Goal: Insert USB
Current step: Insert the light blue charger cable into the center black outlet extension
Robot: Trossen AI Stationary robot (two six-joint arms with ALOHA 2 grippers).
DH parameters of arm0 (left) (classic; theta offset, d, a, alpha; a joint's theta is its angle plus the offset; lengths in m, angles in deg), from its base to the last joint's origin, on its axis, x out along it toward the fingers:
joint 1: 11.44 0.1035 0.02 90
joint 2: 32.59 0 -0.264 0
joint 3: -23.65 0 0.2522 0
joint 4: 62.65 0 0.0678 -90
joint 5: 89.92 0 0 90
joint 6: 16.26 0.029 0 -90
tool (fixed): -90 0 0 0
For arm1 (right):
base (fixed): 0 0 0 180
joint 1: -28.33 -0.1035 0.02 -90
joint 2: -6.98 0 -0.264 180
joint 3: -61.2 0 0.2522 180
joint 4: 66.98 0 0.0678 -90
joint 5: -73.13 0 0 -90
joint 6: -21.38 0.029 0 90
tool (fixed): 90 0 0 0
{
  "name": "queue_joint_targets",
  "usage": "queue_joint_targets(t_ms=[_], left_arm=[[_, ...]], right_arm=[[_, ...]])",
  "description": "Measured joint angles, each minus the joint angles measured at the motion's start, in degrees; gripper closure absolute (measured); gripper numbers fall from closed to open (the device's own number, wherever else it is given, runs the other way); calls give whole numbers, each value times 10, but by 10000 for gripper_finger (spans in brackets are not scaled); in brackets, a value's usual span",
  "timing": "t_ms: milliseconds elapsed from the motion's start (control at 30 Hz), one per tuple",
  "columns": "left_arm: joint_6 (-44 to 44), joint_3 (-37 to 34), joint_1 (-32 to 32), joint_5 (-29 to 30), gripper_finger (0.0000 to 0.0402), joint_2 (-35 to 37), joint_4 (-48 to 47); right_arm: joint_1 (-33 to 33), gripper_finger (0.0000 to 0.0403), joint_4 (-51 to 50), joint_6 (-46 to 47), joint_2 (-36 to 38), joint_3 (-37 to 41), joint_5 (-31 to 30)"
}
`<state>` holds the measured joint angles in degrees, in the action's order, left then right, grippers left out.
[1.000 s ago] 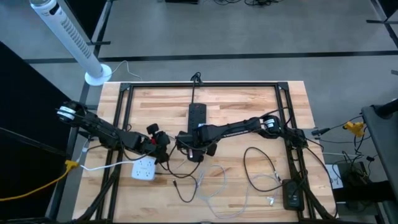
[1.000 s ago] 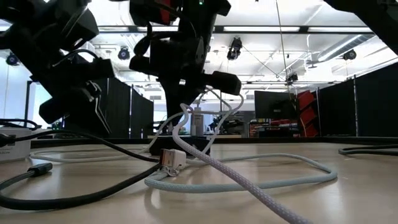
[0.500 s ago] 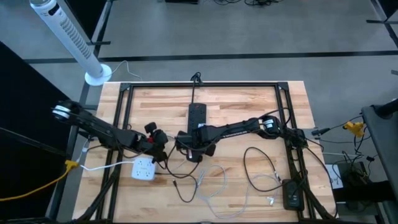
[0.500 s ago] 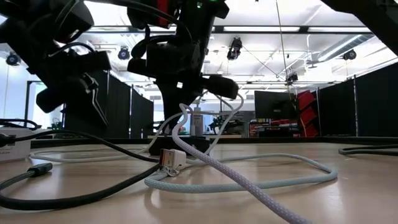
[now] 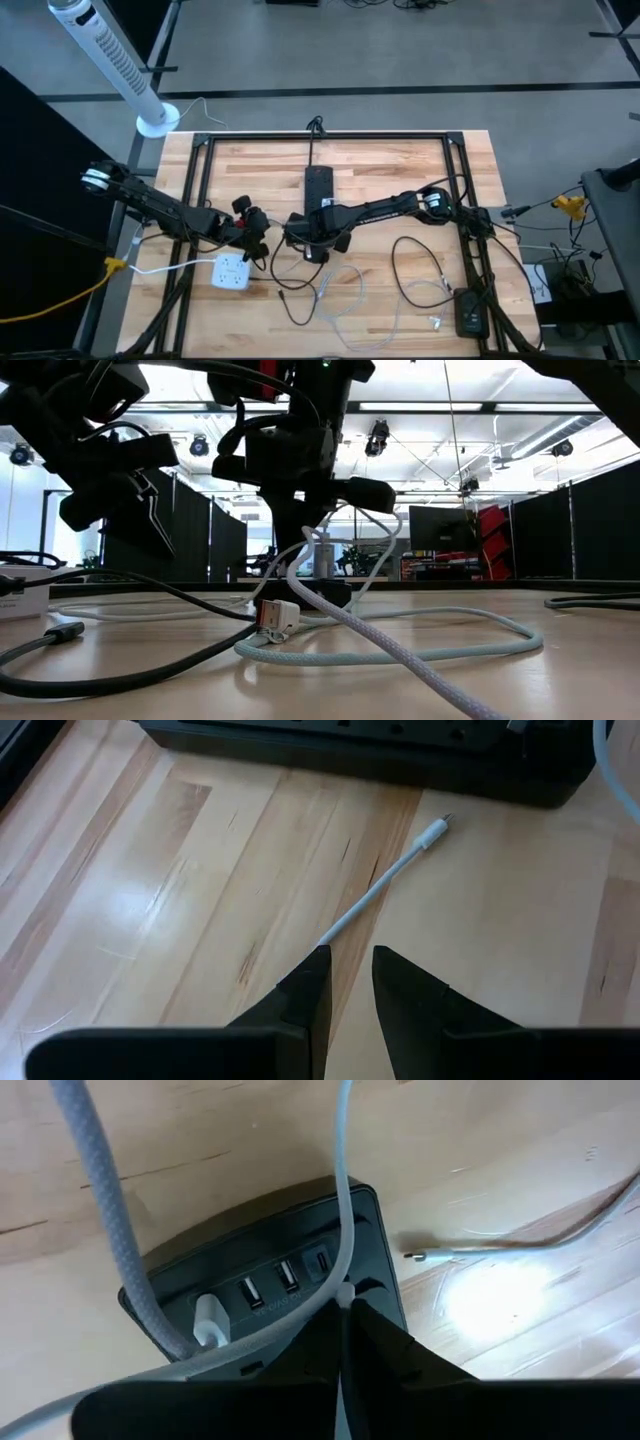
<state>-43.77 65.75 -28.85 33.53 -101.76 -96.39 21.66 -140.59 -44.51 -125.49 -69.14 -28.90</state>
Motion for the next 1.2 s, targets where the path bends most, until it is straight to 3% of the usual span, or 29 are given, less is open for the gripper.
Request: queue_joint_targets(t_ms=[233, 433, 1200], left_arm=[[0, 0, 0, 0, 338, 0, 0], [0, 0, 0, 0, 338, 0, 1], [0, 0, 0, 0, 338, 0, 3]], right_arm=[[-2, 403, -1, -1, 14, 0, 4], [-2, 403, -2, -1, 22, 0, 50], [-1, 403, 4, -32, 18, 20, 44]])
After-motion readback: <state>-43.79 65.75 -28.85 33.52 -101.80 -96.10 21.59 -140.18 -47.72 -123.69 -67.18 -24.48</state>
